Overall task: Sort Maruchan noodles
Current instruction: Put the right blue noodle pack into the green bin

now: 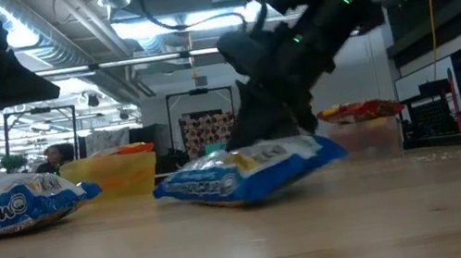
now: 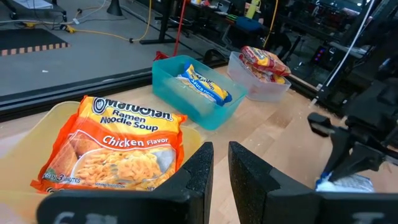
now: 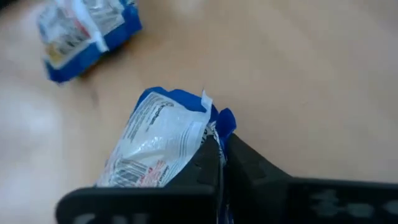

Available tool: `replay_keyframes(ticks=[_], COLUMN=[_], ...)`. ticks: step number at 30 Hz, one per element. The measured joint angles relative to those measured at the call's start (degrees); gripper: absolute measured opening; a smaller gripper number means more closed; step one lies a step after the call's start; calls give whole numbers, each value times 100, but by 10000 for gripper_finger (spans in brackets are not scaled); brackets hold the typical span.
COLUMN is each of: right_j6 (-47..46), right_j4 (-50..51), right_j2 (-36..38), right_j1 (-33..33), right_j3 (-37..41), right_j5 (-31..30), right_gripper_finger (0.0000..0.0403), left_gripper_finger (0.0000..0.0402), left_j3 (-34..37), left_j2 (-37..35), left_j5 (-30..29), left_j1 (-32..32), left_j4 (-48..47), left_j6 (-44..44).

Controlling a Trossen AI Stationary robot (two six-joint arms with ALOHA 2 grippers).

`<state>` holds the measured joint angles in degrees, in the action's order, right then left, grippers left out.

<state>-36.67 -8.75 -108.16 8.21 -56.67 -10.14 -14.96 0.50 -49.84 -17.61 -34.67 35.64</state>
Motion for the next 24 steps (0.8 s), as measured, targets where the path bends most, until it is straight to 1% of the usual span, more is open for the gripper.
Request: replay_keyframes(ticks=[6,11,16,19,24], right_j6=[1095,1940,2271,2606,3385], right_j4=[1541,3039,4305,4622,4622], right_j2=[0,5,11,20,23], right_j1=[2,-2,-139,-342,-806], right_j3=[-1033,-2033,-2912,-3312,-3605], right_j5=[-911,-2075,-3315,-3717,-4535], right_gripper_finger=[1,0,0,0,0], left_gripper_finger=[44,44,44,44,44], left_j3=[2,2,1,2,0], left_j2=[1,-1,-1,1,1], left_j5=[-1,0,-2,-40,-52], left_j1=[1,2,1,0,0], left_j4=[1,1,1,1,1], left_j6=[0,-2,-2,-2,-18])
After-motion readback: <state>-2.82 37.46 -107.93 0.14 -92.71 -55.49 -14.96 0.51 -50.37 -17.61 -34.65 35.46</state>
